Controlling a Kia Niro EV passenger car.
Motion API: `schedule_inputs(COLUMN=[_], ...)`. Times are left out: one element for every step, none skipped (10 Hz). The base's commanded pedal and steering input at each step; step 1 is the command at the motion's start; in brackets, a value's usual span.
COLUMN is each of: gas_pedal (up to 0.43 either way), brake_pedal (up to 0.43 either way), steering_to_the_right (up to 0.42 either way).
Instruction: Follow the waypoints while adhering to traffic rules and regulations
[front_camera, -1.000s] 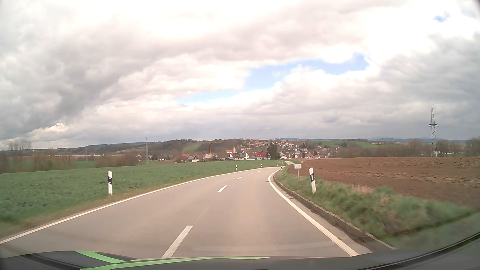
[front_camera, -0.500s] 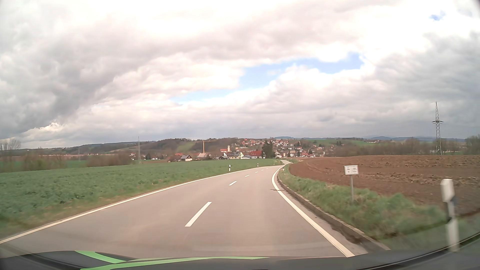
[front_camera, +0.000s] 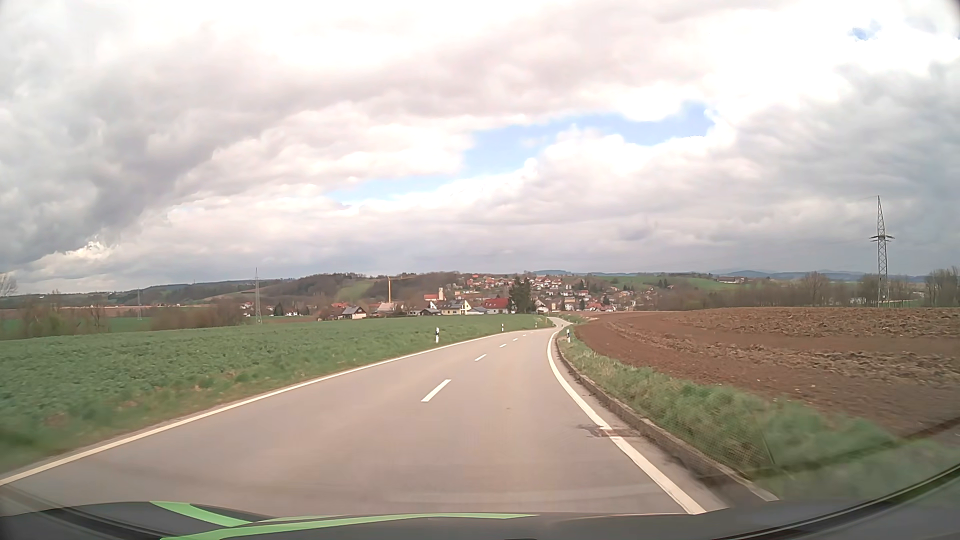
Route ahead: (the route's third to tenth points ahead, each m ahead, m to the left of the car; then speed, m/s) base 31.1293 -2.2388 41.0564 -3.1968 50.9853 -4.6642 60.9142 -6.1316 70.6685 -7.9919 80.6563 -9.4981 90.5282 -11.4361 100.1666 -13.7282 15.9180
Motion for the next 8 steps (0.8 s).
schedule_inputs(gas_pedal=[0.098, 0.098, 0.098, 0.098, 0.098, 0.098, 0.098, 0.098], brake_pedal=[0.0, 0.0, 0.0, 0.0, 0.0, 0.0, 0.0, 0.0], steering_to_the_right=[0.02, 0.02, 0.02, 0.02, 0.02, 0.019, 0.018, 0.017])
